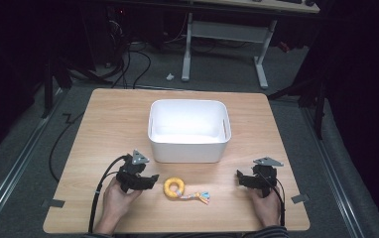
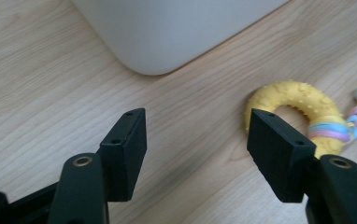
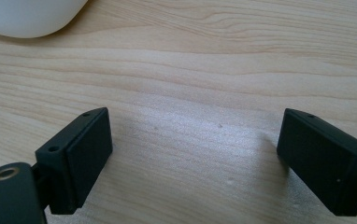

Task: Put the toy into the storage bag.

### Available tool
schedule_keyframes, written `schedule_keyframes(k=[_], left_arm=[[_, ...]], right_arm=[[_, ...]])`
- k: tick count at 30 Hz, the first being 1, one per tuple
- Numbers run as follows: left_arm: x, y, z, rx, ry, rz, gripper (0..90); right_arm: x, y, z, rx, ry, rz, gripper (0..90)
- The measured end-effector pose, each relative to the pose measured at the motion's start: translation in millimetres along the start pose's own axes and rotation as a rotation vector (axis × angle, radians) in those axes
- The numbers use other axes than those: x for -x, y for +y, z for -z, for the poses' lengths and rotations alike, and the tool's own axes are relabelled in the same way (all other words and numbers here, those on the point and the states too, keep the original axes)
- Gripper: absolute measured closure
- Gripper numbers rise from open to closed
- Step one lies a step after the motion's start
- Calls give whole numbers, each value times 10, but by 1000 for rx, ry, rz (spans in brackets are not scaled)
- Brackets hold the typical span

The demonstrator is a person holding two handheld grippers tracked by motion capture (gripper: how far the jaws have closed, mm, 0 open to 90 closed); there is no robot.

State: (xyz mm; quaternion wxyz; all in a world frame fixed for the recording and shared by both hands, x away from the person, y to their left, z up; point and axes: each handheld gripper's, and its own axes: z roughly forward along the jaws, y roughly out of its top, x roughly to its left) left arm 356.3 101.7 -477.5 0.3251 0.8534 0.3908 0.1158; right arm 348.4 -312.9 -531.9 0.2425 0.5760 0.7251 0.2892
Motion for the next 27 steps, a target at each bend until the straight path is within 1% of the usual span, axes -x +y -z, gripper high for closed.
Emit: schedule_keyframes(k=[1, 4, 7, 11, 17, 20, 24, 27], left_arm=[[20, 11, -10, -6, -8, -4, 384], [93, 53, -54, -27, -12, -30, 392], [161, 95, -100, -44, -10, -55, 401], [220, 129, -182, -67, -9, -59, 418], [294, 158, -267, -92, -13, -79, 440], [319, 164, -315, -105, -22, -83, 448], [373, 177, -385, -129, -18, -109, 459], [393, 185, -423, -141, -19, -118, 470]], right_arm=[[0, 0, 0, 0, 0, 0, 103], [0, -1, -1, 2, 0, 0, 103], [0, -1, 0, 2, 0, 0, 104], [-2, -4, 3, 3, 1, -2, 107], [-2, -6, 5, 3, 2, -1, 110], [0, -7, 9, 1, 2, 2, 112], [-1, -9, 10, 2, 2, 2, 113], [-1, -10, 11, 2, 2, 2, 114]])
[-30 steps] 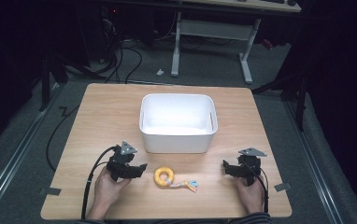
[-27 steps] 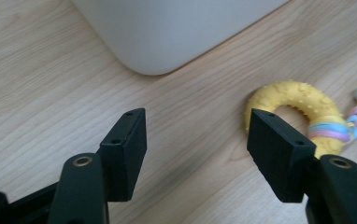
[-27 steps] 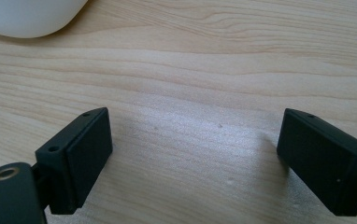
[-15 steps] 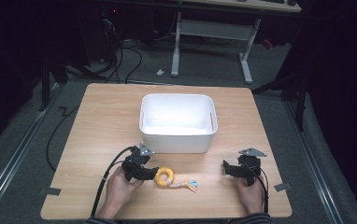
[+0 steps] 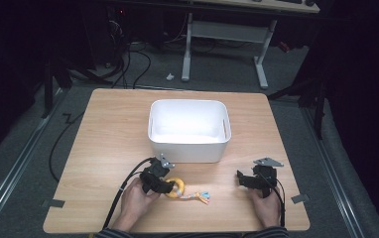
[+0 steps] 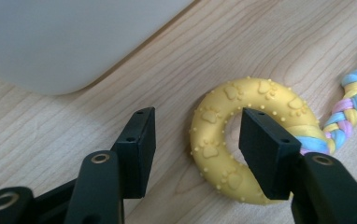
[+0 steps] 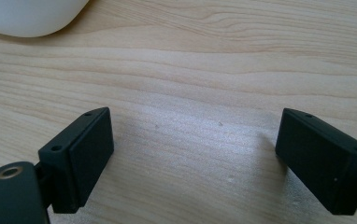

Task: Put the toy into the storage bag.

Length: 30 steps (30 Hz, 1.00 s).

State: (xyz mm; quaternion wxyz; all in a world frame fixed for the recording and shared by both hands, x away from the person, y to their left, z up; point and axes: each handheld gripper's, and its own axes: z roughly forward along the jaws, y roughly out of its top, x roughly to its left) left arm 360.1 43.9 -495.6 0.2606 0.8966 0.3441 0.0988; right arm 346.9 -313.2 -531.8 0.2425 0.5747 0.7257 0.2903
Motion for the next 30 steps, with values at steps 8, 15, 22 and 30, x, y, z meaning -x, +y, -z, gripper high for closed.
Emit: schedule_keyframes(k=[8, 15, 22, 30], left_arm=[[-15, -21, -57, -23, -12, 10, 531], [-19, -9, -82, -30, -28, 28, 547], [27, -14, -75, -24, -35, -8, 663], [29, -24, -65, -18, -47, -17, 677]], right_arm=[[-1, -3, 3, 1, 1, 0, 117], [0, -5, 5, 1, 0, 2, 119], [-3, -7, 8, 1, -1, -2, 121], [-3, -10, 12, 1, -1, 0, 126]])
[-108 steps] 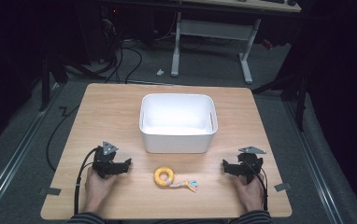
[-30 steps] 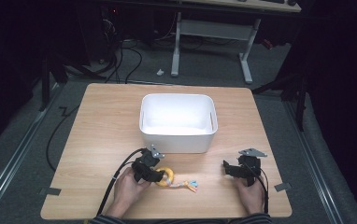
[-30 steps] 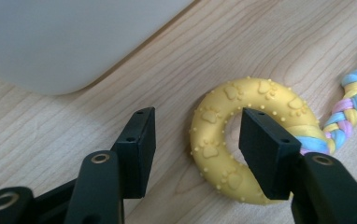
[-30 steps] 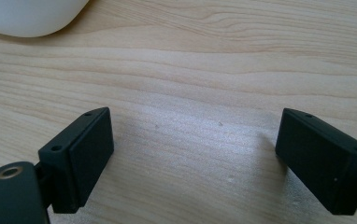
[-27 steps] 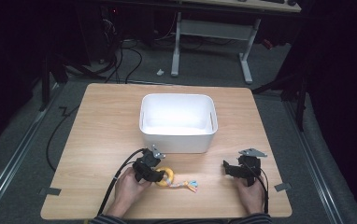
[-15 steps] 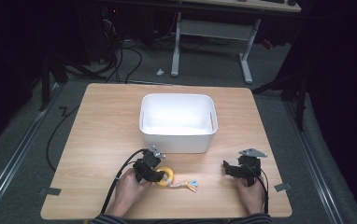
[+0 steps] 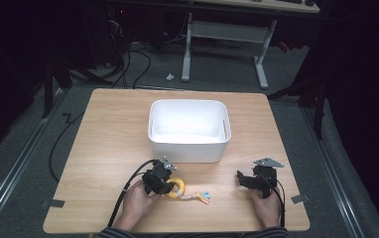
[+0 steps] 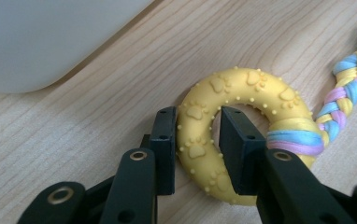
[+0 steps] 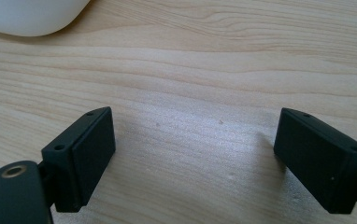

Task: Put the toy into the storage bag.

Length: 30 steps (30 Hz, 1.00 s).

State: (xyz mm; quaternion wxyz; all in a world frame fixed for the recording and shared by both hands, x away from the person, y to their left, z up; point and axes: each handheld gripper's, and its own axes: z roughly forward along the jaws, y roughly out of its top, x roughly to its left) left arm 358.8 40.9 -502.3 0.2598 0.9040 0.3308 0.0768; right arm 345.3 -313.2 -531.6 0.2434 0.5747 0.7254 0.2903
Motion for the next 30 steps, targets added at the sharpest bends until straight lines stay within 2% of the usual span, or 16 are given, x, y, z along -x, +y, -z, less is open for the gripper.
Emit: schedule_keyframes(k=[2, 9, 13, 17, 22, 30], left_arm=[[10, 0, 14, 8, 9, -13, 679], [0, 8, 93, 27, -6, -7, 682], [-5, 24, 211, 49, -7, -10, 683], [8, 29, 334, 95, 3, -13, 683], [33, 77, 485, 109, 3, -35, 684], [33, 238, 792, 160, -68, -40, 684]], right_arm=[[-2, 0, 1, -1, 1, -2, 127], [-3, -3, 0, 3, 0, -2, 129], [-4, -4, 1, 3, 0, -2, 130], [-4, -4, 2, 3, 0, -2, 131], [-4, -6, 3, 5, 0, -2, 133], [-5, -7, 7, 3, 0, -2, 135]])
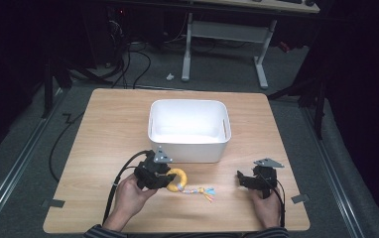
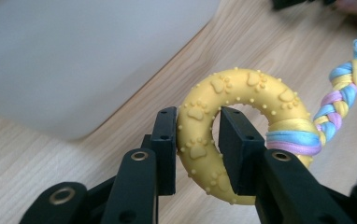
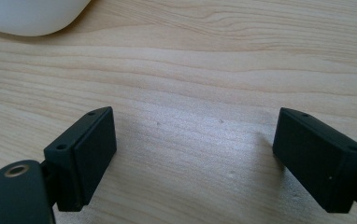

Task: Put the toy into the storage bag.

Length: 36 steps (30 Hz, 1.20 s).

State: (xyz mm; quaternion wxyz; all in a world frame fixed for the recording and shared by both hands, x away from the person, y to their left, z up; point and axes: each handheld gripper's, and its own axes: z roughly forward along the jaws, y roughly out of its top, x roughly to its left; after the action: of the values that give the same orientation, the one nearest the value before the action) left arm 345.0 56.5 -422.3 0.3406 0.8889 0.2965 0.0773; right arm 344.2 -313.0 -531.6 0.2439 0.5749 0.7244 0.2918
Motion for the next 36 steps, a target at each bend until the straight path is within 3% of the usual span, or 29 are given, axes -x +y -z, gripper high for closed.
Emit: schedule_keyframes(k=[6, 15, 28, 36], left_arm=[[-5, 216, 245, 62, -41, -2, 684], [-125, 595, 433, 83, -46, 2, 684], [-442, 1017, 505, 127, -26, 78, 684], [-625, 1245, 364, 110, 17, 141, 684]], right_arm=[[0, 0, 0, 0, 0, 0, 136], [-1, -1, 2, 0, 1, -3, 138], [-3, -2, 4, -1, 0, -5, 138], [-2, -3, 4, -1, 0, -3, 138]])
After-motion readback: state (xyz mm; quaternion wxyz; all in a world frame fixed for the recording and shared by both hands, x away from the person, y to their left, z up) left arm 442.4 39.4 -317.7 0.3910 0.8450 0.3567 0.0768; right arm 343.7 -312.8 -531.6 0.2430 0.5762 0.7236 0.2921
